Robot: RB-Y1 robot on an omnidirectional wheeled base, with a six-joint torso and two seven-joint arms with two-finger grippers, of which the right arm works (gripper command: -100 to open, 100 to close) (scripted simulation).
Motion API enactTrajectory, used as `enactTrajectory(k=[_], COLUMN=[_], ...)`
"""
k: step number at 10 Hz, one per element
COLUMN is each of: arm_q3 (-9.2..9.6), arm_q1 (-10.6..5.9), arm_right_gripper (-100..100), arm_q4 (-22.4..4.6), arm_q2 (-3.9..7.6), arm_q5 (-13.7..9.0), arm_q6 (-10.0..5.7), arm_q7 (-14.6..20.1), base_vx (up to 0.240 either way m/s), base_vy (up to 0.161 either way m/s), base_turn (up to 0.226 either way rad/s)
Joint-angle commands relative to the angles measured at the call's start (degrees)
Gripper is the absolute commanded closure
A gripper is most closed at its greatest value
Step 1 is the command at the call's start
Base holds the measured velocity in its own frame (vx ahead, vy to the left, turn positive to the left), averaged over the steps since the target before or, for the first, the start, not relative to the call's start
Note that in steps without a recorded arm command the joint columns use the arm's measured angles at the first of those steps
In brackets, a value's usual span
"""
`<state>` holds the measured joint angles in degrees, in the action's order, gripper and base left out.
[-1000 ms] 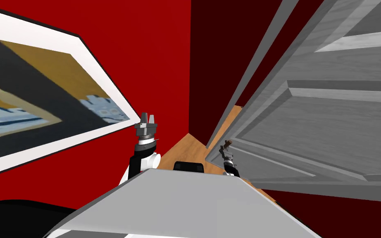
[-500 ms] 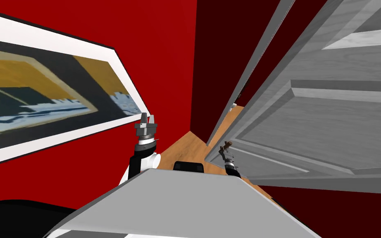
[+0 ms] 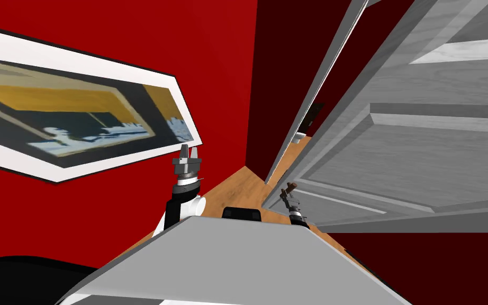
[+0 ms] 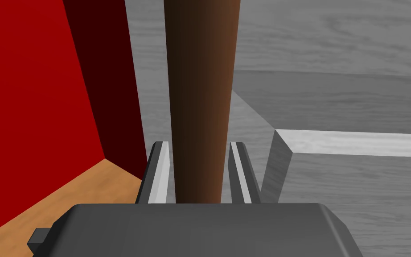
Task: Pull the door open
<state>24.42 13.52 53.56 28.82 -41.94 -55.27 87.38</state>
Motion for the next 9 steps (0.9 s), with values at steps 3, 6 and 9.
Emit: enactTrajectory(k=[3,6,9], arm_q3=[2.2,4.13,5.32], arm_q1=[1.23,2.36,2.62], arm_right_gripper=[100,100,100], arm_q4=[-0.1,-0.2,-1.3], arm_q2=[1.87,3.52,4.1], arm_q5=[1.2,2.2,2.8], arm_q6=[-2.66,-4.86,-6.37], arm_q7=[2.3,4.2,5.5], base_vx=[-0.25,-0.243,-0.181], base_vy=[-0.038,-0.053,-0.039], base_turn=[0.133,0.119,0.126])
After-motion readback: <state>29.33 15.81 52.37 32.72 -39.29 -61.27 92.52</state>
